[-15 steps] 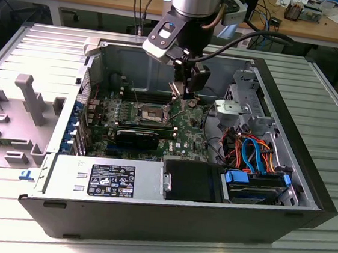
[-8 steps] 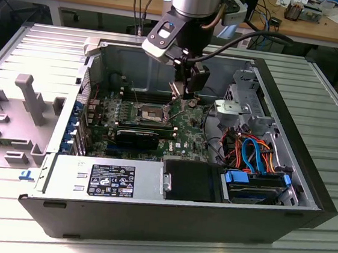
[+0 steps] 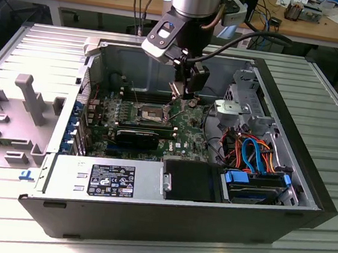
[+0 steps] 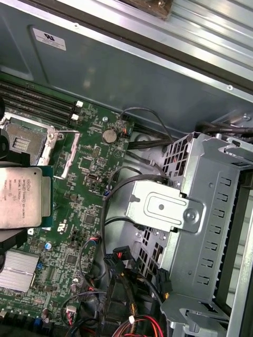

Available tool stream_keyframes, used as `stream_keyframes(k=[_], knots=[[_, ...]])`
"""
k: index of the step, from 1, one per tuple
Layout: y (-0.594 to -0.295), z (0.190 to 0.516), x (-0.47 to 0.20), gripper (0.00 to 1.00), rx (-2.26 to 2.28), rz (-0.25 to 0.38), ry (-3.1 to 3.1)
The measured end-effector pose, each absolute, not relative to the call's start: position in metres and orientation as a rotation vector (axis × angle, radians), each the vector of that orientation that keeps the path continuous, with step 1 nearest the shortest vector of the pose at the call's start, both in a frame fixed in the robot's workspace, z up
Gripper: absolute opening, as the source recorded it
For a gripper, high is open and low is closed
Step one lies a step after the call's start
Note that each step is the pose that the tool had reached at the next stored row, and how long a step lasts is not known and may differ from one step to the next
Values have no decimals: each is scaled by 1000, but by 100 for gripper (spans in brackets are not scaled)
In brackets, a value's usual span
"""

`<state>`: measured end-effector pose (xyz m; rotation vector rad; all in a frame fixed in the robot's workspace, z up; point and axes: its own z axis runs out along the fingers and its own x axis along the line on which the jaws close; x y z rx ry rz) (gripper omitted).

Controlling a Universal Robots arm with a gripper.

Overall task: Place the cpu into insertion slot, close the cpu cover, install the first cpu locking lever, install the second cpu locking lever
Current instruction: 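Place the cpu into insertion slot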

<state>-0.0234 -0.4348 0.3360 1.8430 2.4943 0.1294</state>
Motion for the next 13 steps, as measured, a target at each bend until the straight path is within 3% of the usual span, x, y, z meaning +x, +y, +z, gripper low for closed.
stream_keyframes(k=[13], knots=[[-435,336,-23,55,1860,129,2481]])
